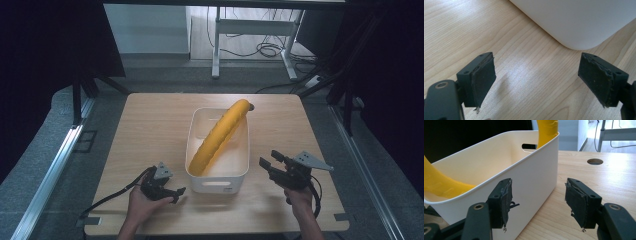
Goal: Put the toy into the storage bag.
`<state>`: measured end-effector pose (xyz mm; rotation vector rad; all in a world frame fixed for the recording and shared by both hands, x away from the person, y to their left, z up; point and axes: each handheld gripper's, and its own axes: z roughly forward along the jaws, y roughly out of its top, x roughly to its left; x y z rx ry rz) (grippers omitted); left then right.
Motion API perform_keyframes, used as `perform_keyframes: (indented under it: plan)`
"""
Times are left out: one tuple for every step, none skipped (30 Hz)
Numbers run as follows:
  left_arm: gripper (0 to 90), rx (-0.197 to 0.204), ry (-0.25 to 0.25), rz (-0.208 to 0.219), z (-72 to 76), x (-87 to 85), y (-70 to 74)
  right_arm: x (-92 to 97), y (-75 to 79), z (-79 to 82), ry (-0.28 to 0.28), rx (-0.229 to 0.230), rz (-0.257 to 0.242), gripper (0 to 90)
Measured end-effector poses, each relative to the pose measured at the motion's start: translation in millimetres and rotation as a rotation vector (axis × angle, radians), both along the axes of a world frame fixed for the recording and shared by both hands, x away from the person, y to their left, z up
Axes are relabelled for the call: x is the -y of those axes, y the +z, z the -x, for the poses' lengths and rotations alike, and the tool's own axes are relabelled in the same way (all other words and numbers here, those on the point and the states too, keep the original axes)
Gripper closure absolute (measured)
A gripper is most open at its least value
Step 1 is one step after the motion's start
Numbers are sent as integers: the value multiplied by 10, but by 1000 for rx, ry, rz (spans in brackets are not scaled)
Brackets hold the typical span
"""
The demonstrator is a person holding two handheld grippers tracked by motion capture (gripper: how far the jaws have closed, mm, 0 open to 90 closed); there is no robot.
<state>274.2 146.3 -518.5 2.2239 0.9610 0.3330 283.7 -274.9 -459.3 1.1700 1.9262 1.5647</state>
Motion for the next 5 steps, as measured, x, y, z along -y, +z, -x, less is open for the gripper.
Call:
perform_keyframes:
  plan:
    - [147,-1,0,1,-1,-1,-1,-3,-3,4,-1,0,2,385]
    - [147,-1,1,1,-2,-3,-3,-4,-7,6,0,-1,5,383]
    - [147,-2,1,1,-4,-4,-4,-5,-17,2,4,-1,15,379]
    - [147,-2,1,0,-5,-5,-5,-7,-26,0,7,-2,22,373]
    - [147,-2,2,0,-6,-5,-6,-8,-35,-2,10,-3,26,368]
